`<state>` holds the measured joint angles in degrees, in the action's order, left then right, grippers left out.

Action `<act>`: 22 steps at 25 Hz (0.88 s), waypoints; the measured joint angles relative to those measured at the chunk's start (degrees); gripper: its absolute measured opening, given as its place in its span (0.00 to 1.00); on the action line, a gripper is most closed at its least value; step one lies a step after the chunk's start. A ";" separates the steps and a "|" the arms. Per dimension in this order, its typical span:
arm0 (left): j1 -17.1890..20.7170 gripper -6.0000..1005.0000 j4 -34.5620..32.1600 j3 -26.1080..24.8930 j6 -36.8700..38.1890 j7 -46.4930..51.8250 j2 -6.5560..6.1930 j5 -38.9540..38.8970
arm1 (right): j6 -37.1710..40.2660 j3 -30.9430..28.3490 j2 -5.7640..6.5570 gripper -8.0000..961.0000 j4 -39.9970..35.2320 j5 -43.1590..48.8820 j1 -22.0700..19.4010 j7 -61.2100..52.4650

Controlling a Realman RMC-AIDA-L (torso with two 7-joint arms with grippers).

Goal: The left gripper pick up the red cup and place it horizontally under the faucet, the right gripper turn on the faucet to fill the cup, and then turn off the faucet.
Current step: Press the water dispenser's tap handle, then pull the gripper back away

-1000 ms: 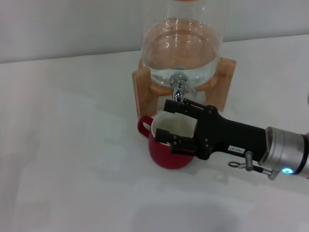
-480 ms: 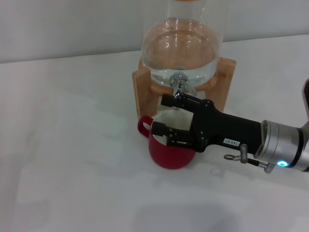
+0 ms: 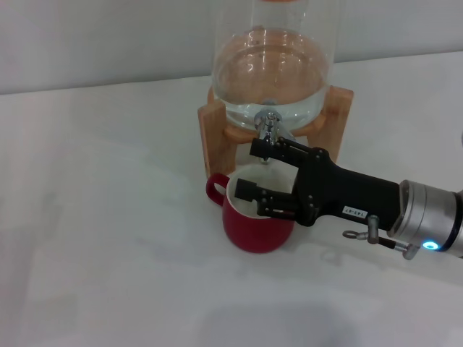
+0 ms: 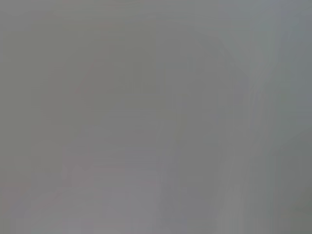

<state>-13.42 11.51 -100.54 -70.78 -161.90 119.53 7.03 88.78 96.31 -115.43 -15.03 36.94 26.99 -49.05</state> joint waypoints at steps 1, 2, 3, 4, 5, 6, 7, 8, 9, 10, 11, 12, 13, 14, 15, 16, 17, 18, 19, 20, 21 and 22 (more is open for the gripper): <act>-0.01 0.87 0.00 0.00 0.01 0.00 0.00 0.00 | -0.02 -0.02 0.02 0.86 -0.01 -0.05 -0.03 0.00; -0.01 0.87 0.00 0.00 0.01 0.00 0.00 0.00 | -0.04 -0.01 0.06 0.86 0.00 -0.16 -0.05 0.00; -0.02 0.87 0.00 0.00 0.02 0.00 0.00 0.00 | -0.06 -0.01 0.08 0.86 0.00 -0.24 -0.07 0.00; -0.04 0.87 0.00 0.00 0.03 0.00 0.00 0.00 | -0.08 -0.01 0.10 0.86 0.00 -0.34 -0.07 0.00; -0.07 0.87 0.00 0.00 0.03 0.00 0.02 0.00 | -0.09 -0.01 0.12 0.86 -0.01 -0.42 -0.08 0.01; -0.09 0.87 0.00 0.00 0.03 0.00 0.03 0.00 | -0.11 -0.02 0.14 0.86 0.00 -0.48 -0.08 0.01; -0.09 0.87 0.00 0.00 0.03 0.00 0.05 0.00 | -0.12 -0.15 0.20 0.86 -0.01 -0.50 -0.09 0.02; -0.10 0.87 0.00 0.00 0.03 0.00 0.07 0.00 | -0.14 -0.36 0.24 0.86 -0.01 -0.51 -0.11 0.02; -0.10 0.87 0.00 0.00 0.03 0.00 0.07 0.00 | -0.17 -0.57 0.26 0.86 0.00 -0.52 -0.13 0.02; -0.11 0.87 0.00 0.00 0.03 0.00 0.08 0.00 | -0.19 -0.67 0.29 0.86 -0.01 -0.52 -0.15 0.02; -0.11 0.87 0.00 0.00 0.03 0.00 0.08 0.00 | -0.22 -0.79 0.36 0.86 -0.01 -0.53 -0.18 0.03; -0.11 0.87 0.00 0.00 0.03 0.00 0.09 0.00 | -0.25 -0.78 0.40 0.86 -0.01 -0.54 -0.18 0.03; -0.11 0.87 0.00 0.00 0.03 0.00 0.09 0.00 | -0.26 -0.78 0.42 0.86 -0.01 -0.56 -0.19 0.03; -0.11 0.87 0.00 0.00 0.03 0.00 0.09 0.00 | -0.29 -0.78 0.42 0.86 0.00 -0.57 -0.19 0.03; -0.11 0.87 0.00 0.00 0.03 0.00 0.09 0.00 | -0.31 -0.78 0.43 0.86 -0.01 -0.57 -0.19 0.04; -0.11 0.87 0.00 0.00 0.03 0.00 0.09 0.00 | -0.33 -0.79 0.43 0.86 -0.01 -0.58 -0.19 0.04; -0.11 0.87 0.00 0.00 0.03 0.00 0.09 0.00 | -0.35 -0.82 0.44 0.86 -0.01 -0.57 -0.19 0.04; -0.11 0.87 0.00 0.00 0.03 0.00 0.09 0.00 | -0.37 -0.86 0.44 0.86 -0.01 -0.57 -0.19 0.05; -0.11 0.87 0.00 0.00 0.03 0.00 0.09 0.00 | -0.37 -0.86 0.44 0.86 -0.01 -0.57 -0.19 0.05; -0.11 0.87 0.00 0.00 0.03 0.00 0.09 0.00 | -0.47 -0.93 0.46 0.86 -0.01 -0.57 -0.19 0.09; -0.11 0.87 0.00 0.00 0.03 0.00 0.09 0.00 | -0.49 -0.94 0.46 0.86 -0.01 -0.57 -0.20 0.11; -0.11 0.87 0.00 0.00 0.03 0.00 0.09 0.00 | -0.51 -0.96 0.46 0.86 -0.01 -0.57 -0.21 0.12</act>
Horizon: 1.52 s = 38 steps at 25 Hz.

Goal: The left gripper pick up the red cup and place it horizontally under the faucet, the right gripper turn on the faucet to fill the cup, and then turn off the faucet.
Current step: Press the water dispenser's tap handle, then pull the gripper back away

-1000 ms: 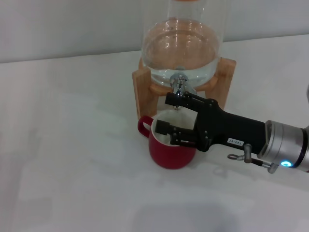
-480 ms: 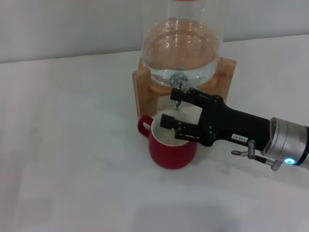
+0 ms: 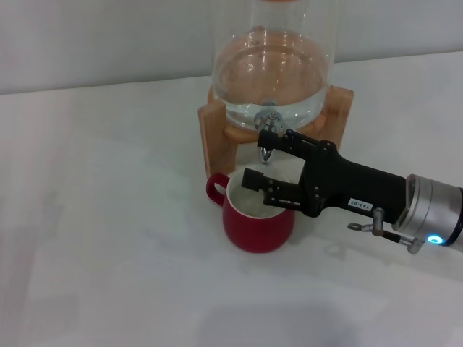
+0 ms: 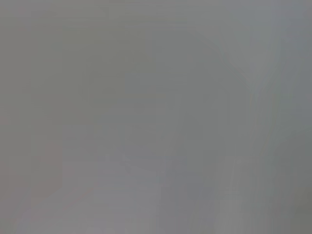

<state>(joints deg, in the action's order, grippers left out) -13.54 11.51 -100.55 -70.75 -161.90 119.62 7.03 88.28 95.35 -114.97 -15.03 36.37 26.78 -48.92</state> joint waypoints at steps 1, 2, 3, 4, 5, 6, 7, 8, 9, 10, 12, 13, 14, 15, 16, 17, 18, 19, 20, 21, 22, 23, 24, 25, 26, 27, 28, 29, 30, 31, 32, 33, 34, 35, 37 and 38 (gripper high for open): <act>0.00 0.87 0.00 0.00 0.00 0.00 0.00 0.00 | -0.05 -0.14 0.01 0.86 0.00 0.01 -0.03 0.02; 0.00 0.87 0.00 0.00 0.00 0.00 -0.01 0.00 | -0.08 -0.31 0.01 0.86 0.01 0.02 -0.06 0.03; 0.00 0.87 0.00 0.00 0.00 0.00 -0.03 0.00 | -0.09 -0.40 0.01 0.86 0.03 0.02 -0.08 0.03; 0.00 0.87 0.01 0.01 0.00 0.00 -0.05 0.00 | -0.09 -0.49 0.01 0.86 0.05 0.02 -0.08 0.04; 0.00 0.87 0.03 0.03 0.00 0.00 -0.05 0.00 | -0.09 -0.51 0.01 0.86 0.07 0.02 -0.08 0.04; 0.00 0.87 0.05 0.05 0.00 0.00 -0.06 0.00 | -0.09 -0.52 0.03 0.86 0.07 0.02 -0.08 0.05; 0.00 0.87 0.06 0.06 0.00 0.00 -0.06 0.00 | -0.09 -0.52 0.05 0.86 0.08 0.02 -0.08 0.05; 0.00 0.87 0.06 0.07 0.00 0.00 -0.07 0.00 | -0.09 -0.55 0.11 0.86 0.09 0.02 -0.08 0.06; 0.00 0.87 0.07 0.08 0.00 0.00 -0.08 0.00 | -0.09 -0.56 0.13 0.86 0.09 0.02 -0.08 0.08; 0.00 0.87 0.08 0.08 -0.01 0.00 -0.08 0.00 | -0.14 -0.58 0.15 0.86 0.09 0.02 -0.07 0.10; 0.00 0.87 0.09 0.09 -0.05 0.00 -0.09 0.03 | -0.29 -0.59 0.17 0.86 0.09 0.02 -0.05 0.13; 0.00 0.87 0.09 0.09 -0.12 0.00 -0.09 0.06 | -0.42 -0.60 0.18 0.86 0.09 0.02 0.00 0.15; 0.00 0.87 0.10 0.09 -0.20 0.00 -0.10 0.07 | -0.49 -0.61 0.18 0.86 0.09 0.02 0.05 0.17; 0.00 0.87 0.09 0.09 -0.27 0.00 -0.09 0.08 | -0.59 -0.65 0.18 0.86 0.09 0.02 0.14 0.21; 0.00 0.87 0.09 0.09 -0.35 0.00 -0.10 0.09 | -0.65 -0.73 0.18 0.86 0.08 0.02 0.18 0.25; 0.00 0.87 0.09 0.09 -0.38 0.00 -0.10 0.12 | -0.71 -0.99 0.21 0.86 0.08 0.07 0.22 0.30; 0.00 0.87 0.09 0.09 -0.39 0.00 -0.10 0.21 | -0.74 -1.32 0.24 0.86 0.08 0.18 0.24 0.32; 0.00 0.87 0.11 0.09 -0.40 0.00 -0.09 0.36 | -0.75 -1.48 0.26 0.86 0.07 0.25 0.26 0.33; 0.00 0.87 0.13 0.09 -0.41 0.00 -0.08 0.50 | -0.77 -1.77 0.31 0.86 0.06 0.39 0.27 0.35; 0.00 0.87 0.15 0.09 -0.41 0.00 -0.06 0.61 | -0.78 -1.89 0.41 0.86 0.06 0.43 0.28 0.37; 0.00 0.87 0.17 0.09 -0.40 0.00 -0.06 0.64 | -0.79 -1.94 0.52 0.86 0.05 0.43 0.28 0.39; 0.00 0.87 0.19 0.09 -0.40 0.00 -0.05 0.67 | -0.80 -1.94 0.61 0.86 0.04 0.43 0.29 0.41; 0.00 0.87 0.18 0.09 -0.40 0.00 -0.04 0.67 | -0.83 -1.94 0.70 0.86 0.03 0.41 0.29 0.42; 0.00 0.87 0.18 0.09 -0.40 0.00 -0.04 0.68 | -0.86 -1.94 0.75 0.86 0.03 0.38 0.29 0.42; 0.00 0.87 0.18 0.09 -0.40 0.00 -0.03 0.69 | -0.92 -1.94 0.80 0.86 0.02 0.35 0.29 0.42; 0.00 0.87 0.18 0.09 -0.40 0.00 -0.02 0.69 | -0.98 -1.94 0.85 0.86 0.01 0.33 0.29 0.42; 0.00 0.87 0.18 0.09 -0.40 0.00 -0.02 0.70 | -1.06 -1.94 0.86 0.86 0.00 0.31 0.29 0.42; 0.00 0.87 0.18 0.09 -0.40 0.00 -0.01 0.71 | -1.20 -1.93 0.88 0.86 -0.03 0.30 0.29 0.42; 0.00 0.87 0.18 0.09 -0.41 0.00 0.00 0.71 | -1.43 -1.93 0.91 0.86 -0.17 0.28 0.28 0.42; 0.00 0.87 0.18 0.09 -0.41 0.00 0.00 0.71 | -1.59 -1.93 0.92 0.86 -0.32 0.28 0.26 0.42; 0.00 0.87 0.18 0.09 -0.41 0.00 0.00 0.71 | -1.81 -1.93 0.94 0.86 -0.47 0.29 0.22 0.42; 0.00 0.87 0.18 0.09 -0.41 0.00 0.00 0.71 | -2.06 -1.93 1.01 0.86 -0.67 0.31 0.17 0.42; 0.00 0.87 0.18 0.09 -0.42 0.00 0.00 0.71 | -2.21 -1.93 1.03 0.86 -0.73 0.34 0.16 0.42; 0.00 0.87 0.18 0.09 -0.42 0.00 0.00 0.72 | -2.30 -1.93 1.06 0.86 -0.78 0.36 0.16 0.42; 0.00 0.87 0.18 0.09 -0.46 0.00 0.00 0.77 | -2.36 -1.93 1.13 0.86 -0.79 0.39 0.18 0.42; 0.00 0.87 0.16 0.09 -0.49 0.00 0.00 0.79 | -2.38 -1.93 1.15 0.86 -0.79 0.39 0.19 0.42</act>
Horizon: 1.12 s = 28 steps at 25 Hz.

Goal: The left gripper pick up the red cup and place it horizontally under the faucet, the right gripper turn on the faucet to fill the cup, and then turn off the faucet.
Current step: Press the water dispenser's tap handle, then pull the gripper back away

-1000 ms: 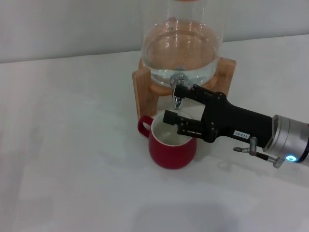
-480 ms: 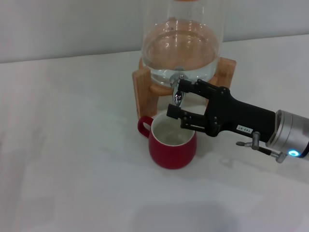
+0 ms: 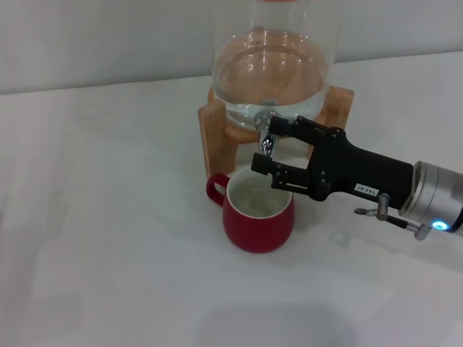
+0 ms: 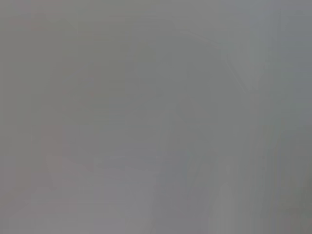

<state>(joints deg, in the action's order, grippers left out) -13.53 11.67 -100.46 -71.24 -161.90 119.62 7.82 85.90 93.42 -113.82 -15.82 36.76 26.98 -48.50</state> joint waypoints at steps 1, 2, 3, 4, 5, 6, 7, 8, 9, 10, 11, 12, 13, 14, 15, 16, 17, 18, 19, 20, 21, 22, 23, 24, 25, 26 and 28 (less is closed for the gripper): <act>0.00 0.87 -0.02 0.00 -0.02 0.00 0.00 0.01 | -0.03 0.00 0.06 0.86 0.00 0.00 0.02 0.00; 0.00 0.87 -0.05 0.00 -0.03 0.00 0.00 0.01 | -0.06 0.00 0.11 0.86 0.00 -0.03 0.03 -0.01; 0.00 0.87 -0.05 0.01 -0.03 0.00 0.00 0.01 | -0.06 0.00 0.14 0.86 0.00 -0.05 0.03 -0.01; 0.00 0.87 -0.06 0.04 -0.04 0.00 0.00 0.01 | -0.07 0.00 0.19 0.86 0.01 -0.09 0.04 -0.01; 0.00 0.87 -0.06 0.05 -0.05 0.00 0.00 0.01 | -0.07 0.00 0.27 0.86 0.00 -0.14 0.03 -0.01; 0.00 0.87 -0.09 0.07 -0.05 0.00 0.00 0.01 | -0.07 0.00 0.29 0.86 0.00 -0.16 0.03 -0.01; 0.00 0.87 -0.11 0.12 -0.05 0.00 0.01 0.01 | -0.07 0.00 0.31 0.86 0.01 -0.17 0.03 -0.01; 0.00 0.87 -0.11 0.23 -0.05 0.00 0.03 0.01 | -0.07 0.00 0.33 0.86 0.01 -0.18 0.03 -0.01; 0.00 0.87 -0.11 0.47 -0.05 0.00 0.07 0.01 | -0.07 0.00 0.33 0.86 0.01 -0.19 0.02 -0.01; 0.00 0.87 -0.11 0.47 -0.05 0.00 0.07 0.01 | -0.09 0.00 0.32 0.86 -0.01 -0.19 -0.01 -0.01; 0.00 0.87 -0.11 0.60 -0.05 0.00 0.08 0.01 | -0.15 0.00 0.34 0.86 -0.10 -0.20 -0.05 -0.01; 0.00 0.87 -0.10 0.62 -0.05 0.00 0.08 0.01 | -0.22 0.00 0.36 0.86 -0.21 -0.20 -0.08 0.00; 0.00 0.87 -0.08 0.62 -0.05 0.00 0.09 0.01 | -0.32 0.00 0.38 0.86 -0.32 -0.21 -0.13 0.01; 0.00 0.87 -0.08 0.62 -0.05 0.00 0.09 0.01 | -0.38 0.00 0.40 0.86 -0.42 -0.22 -0.16 0.02; 0.00 0.87 -0.06 0.62 -0.05 0.00 0.09 0.01 | -0.42 0.00 0.41 0.86 -0.44 -0.23 -0.16 0.02; 0.00 0.87 -0.06 0.62 -0.05 0.00 0.09 0.01 | -0.44 -0.01 0.41 0.86 -0.43 -0.24 -0.17 0.03; 0.00 0.87 -0.06 0.62 -0.05 0.00 0.09 0.01 | -0.48 -0.02 0.41 0.86 -0.44 -0.24 -0.17 0.03; 0.00 0.87 -0.06 0.63 -0.05 0.00 0.09 0.01 | -0.56 -0.05 0.41 0.86 -0.44 -0.26 -0.17 0.04; 0.00 0.87 -0.08 0.66 -0.05 0.00 0.09 0.01 | -0.67 -0.08 0.41 0.86 -0.44 -0.27 -0.17 0.05; 0.00 0.87 -0.09 0.68 -0.05 0.00 0.09 0.01 | -0.81 -0.09 0.41 0.86 -0.44 -0.28 -0.17 0.05; 0.00 0.87 -0.09 0.70 -0.05 0.00 0.09 0.01 | -0.94 -0.09 0.40 0.86 -0.44 -0.29 -0.17 0.06; 0.00 0.87 -0.09 0.71 -0.05 0.00 0.09 0.01 | -1.07 -0.09 0.40 0.86 -0.44 -0.29 -0.17 0.07; 0.00 0.87 -0.09 0.71 -0.05 0.00 0.09 0.01 | -1.15 -0.09 0.39 0.86 -0.44 -0.31 -0.17 0.08; 0.00 0.87 -0.08 0.70 -0.05 0.00 0.09 0.01 | -1.18 -0.10 0.39 0.86 -0.46 -0.33 -0.17 0.08; 0.00 0.87 -0.07 0.71 -0.05 0.00 0.09 0.01 | -1.21 -0.11 0.38 0.86 -0.48 -0.34 -0.17 0.08; 0.00 0.87 -0.05 0.71 -0.05 0.00 0.09 0.01 | -1.26 -0.14 0.38 0.86 -0.50 -0.35 -0.17 0.08; 0.00 0.87 -0.04 0.71 -0.04 0.00 0.09 0.01 | -1.34 -0.33 0.36 0.86 -0.52 -0.35 -0.17 0.08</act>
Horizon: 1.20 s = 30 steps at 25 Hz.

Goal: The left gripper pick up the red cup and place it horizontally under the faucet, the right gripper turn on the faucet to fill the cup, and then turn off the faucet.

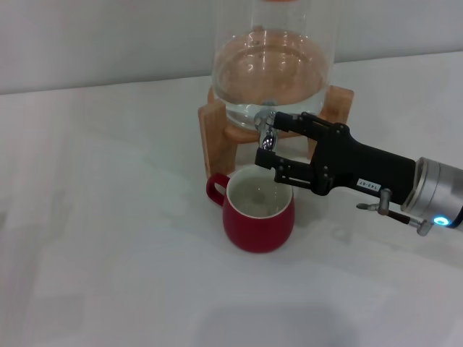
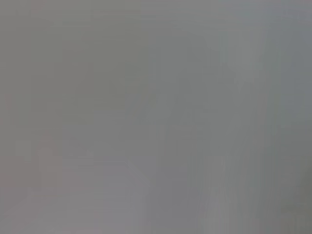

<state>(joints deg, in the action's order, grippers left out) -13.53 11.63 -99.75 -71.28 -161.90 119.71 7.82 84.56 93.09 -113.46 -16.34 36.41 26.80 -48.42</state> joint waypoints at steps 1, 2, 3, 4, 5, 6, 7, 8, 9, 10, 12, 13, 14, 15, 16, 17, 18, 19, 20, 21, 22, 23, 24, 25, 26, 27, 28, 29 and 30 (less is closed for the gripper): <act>0.00 0.87 0.00 0.00 0.00 0.00 0.00 0.00 | -0.01 -0.16 -0.01 0.86 0.00 0.01 0.00 0.00; 0.00 0.87 0.01 0.00 0.00 0.00 0.00 0.00 | 0.02 -0.36 -0.01 0.86 0.00 0.07 0.00 0.00; 0.00 0.87 0.02 0.00 0.00 0.00 0.00 0.00 | 0.11 -0.49 -0.01 0.86 0.00 0.14 -0.01 0.00; 0.00 0.87 0.03 0.00 0.00 0.00 0.00 0.00 | 0.29 -0.63 -0.01 0.86 0.00 0.25 -0.03 0.00; 0.00 0.87 0.03 -0.01 0.00 0.00 0.00 0.00 | 0.49 -0.64 -0.01 0.86 0.00 0.25 -0.10 0.00; 0.00 0.87 0.02 -0.01 0.00 0.00 0.00 0.00 | 0.66 -0.65 -0.01 0.86 -0.01 0.26 -0.18 0.00; 0.00 0.87 0.00 -0.01 0.00 0.00 0.00 0.00 | 0.79 -0.66 -0.01 0.86 -0.03 0.26 -0.27 0.00; 0.00 0.87 -0.02 -0.01 0.00 0.00 0.00 0.00 | 0.94 -0.67 0.00 0.86 -0.06 0.27 -0.41 0.00; 0.00 0.87 -0.02 -0.01 0.00 0.00 0.00 0.00 | 1.10 -0.66 -0.01 0.86 -0.07 0.28 -0.57 0.00; 0.00 0.87 -0.02 -0.01 0.00 0.00 0.00 0.00 | 1.35 -0.66 -0.01 0.86 -0.09 0.29 -0.74 0.00; 0.00 0.87 -0.01 -0.01 0.00 0.00 0.00 0.00 | 2.37 -0.67 0.00 0.86 -0.09 0.33 -1.36 0.00; 0.00 0.87 0.02 -0.01 0.00 0.00 0.00 0.00 | 2.37 -0.67 0.00 0.86 -0.09 0.33 -1.36 0.00; 0.00 0.87 0.03 -0.01 0.00 0.00 0.00 0.00 | 2.86 -0.66 0.00 0.86 -0.10 0.34 -1.60 0.00; 0.00 0.87 0.04 -0.01 0.00 0.00 0.00 0.00 | 3.32 -0.66 0.00 0.86 -0.10 0.34 -1.77 0.00; 0.00 0.87 0.04 0.00 0.00 0.00 0.00 0.00 | 3.77 -0.65 0.00 0.86 -0.10 0.33 -1.92 0.00; 0.00 0.87 0.03 -0.01 0.00 0.00 0.00 0.00 | 4.11 -0.65 0.01 0.86 -0.10 0.32 -2.04 0.00; 0.04 0.87 0.01 0.00 0.00 0.00 0.00 0.00 | 4.57 -0.64 0.04 0.86 -0.10 0.22 -2.13 -0.01; 0.12 0.87 -0.02 0.00 0.00 0.00 0.00 0.00 | 4.88 -0.74 0.05 0.86 -0.10 0.17 -2.17 -0.01; 0.23 0.87 -0.02 0.00 0.00 0.00 0.00 0.00 | 5.18 -1.04 0.07 0.86 -0.10 0.13 -2.22 -0.03; 0.32 0.87 -0.01 -0.01 0.00 0.00 0.00 0.00 | 5.44 -1.51 0.08 0.86 -0.10 0.12 -2.28 -0.03; 0.37 0.87 0.02 0.00 0.00 0.00 0.00 0.00 | 5.69 -2.09 0.09 0.86 -0.10 0.14 -2.38 -0.02; 0.35 0.87 0.02 0.00 0.00 0.00 0.00 0.00 | 5.92 -2.63 0.12 0.86 -0.10 0.17 -2.50 -0.01; 0.28 0.87 0.00 0.00 0.00 0.00 0.00 0.00 | 6.23 -3.37 0.21 0.86 -0.10 0.24 -2.66 0.00; 0.21 0.87 -0.01 0.00 0.00 0.00 0.00 0.00 | 6.49 -3.89 0.31 0.86 -0.10 0.29 -2.80 0.00; 0.17 0.87 -0.01 0.00 0.00 0.00 0.00 0.00 | 6.66 -4.32 0.43 0.86 -0.10 0.28 -2.91 0.00; 0.16 0.87 0.00 0.00 0.00 0.00 0.00 0.00 | 6.79 -4.88 0.52 0.86 -0.10 0.21 -3.01 -0.01; 0.18 0.87 0.03 0.00 0.00 0.00 0.00 0.00 | 6.83 -5.51 0.56 0.86 -0.09 0.16 -3.15 -0.01; 0.19 0.87 0.05 0.00 0.00 0.00 0.00 0.00 | 6.84 -6.02 0.56 0.86 -0.09 0.14 -3.20 -0.01; 0.18 0.87 0.06 0.00 0.00 0.00 0.00 0.00 | 6.77 -7.43 0.55 0.86 -0.08 0.16 -3.39 -0.01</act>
<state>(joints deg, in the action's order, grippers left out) -13.36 11.69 -99.75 -71.28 -161.90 119.71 7.82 91.33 85.66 -112.91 -16.42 36.57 23.41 -48.43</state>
